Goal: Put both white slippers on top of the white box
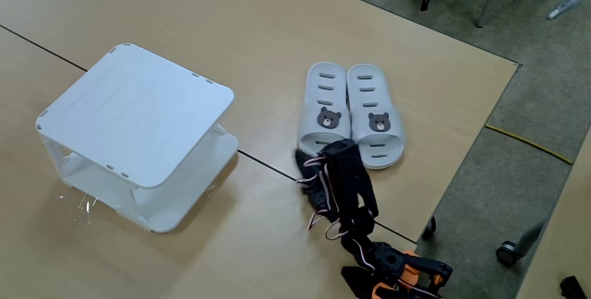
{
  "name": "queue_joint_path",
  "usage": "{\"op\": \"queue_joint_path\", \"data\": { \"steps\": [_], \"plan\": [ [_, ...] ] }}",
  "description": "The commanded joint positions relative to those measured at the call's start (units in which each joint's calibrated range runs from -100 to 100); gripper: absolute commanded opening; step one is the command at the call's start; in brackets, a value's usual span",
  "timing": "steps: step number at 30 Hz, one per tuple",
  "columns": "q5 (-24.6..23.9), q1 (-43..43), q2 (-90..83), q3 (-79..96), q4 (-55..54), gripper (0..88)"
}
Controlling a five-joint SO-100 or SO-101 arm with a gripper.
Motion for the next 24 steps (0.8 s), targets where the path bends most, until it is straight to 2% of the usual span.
{"op": "queue_joint_path", "data": {
  "steps": [1,5,13,19,24],
  "plan": [
    [0.4,8.9,-0.4,-0.2,-1.0,0.7],
    [0.4,13.2,-0.4,0.3,-1.0,0.7],
    [0.4,13.1,0.8,0.1,-1.0,0.8],
    [0.4,13.1,1.2,-0.4,-1.0,17.0],
    [0.4,13.1,0.7,-1.2,-1.1,18.0]
  ]
}}
